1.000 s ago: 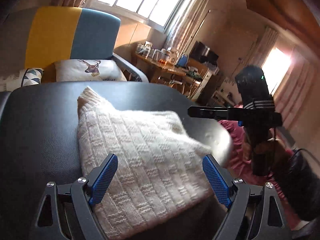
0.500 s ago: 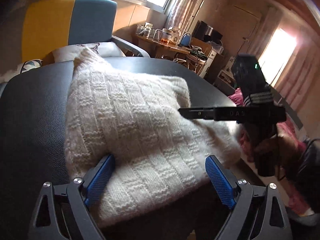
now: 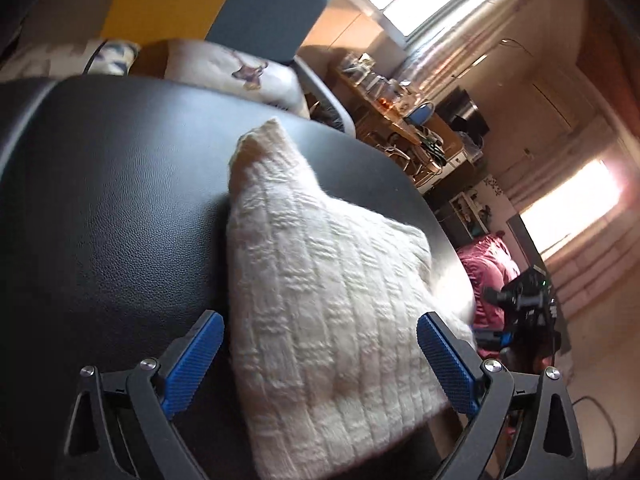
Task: Fold clothes
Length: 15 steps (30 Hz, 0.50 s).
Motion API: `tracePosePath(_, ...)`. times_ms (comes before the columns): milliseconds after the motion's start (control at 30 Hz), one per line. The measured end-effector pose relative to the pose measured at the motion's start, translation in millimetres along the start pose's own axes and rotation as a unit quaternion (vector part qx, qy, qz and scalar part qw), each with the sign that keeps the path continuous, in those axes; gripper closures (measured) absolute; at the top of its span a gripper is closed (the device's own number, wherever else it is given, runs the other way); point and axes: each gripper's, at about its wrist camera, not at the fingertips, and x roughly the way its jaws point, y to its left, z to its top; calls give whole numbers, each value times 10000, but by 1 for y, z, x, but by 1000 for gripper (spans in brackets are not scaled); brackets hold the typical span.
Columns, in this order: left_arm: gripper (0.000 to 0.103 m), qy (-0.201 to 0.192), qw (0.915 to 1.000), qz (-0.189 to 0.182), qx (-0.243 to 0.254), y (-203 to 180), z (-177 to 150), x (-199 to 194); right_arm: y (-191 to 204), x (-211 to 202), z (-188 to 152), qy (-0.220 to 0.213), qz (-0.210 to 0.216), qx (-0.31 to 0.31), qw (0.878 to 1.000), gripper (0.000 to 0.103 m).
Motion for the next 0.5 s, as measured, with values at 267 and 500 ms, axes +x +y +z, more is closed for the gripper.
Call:
tracePosePath(267, 5, 521, 9984, -6, -213, 10, 11, 37, -4, 46, 10, 571, 78, 178, 9982, 13)
tracePosePath(500, 8, 918, 9955, -159, -191, 11, 11, 56, 9, 55, 1, 591, -106, -320, 9977, 14)
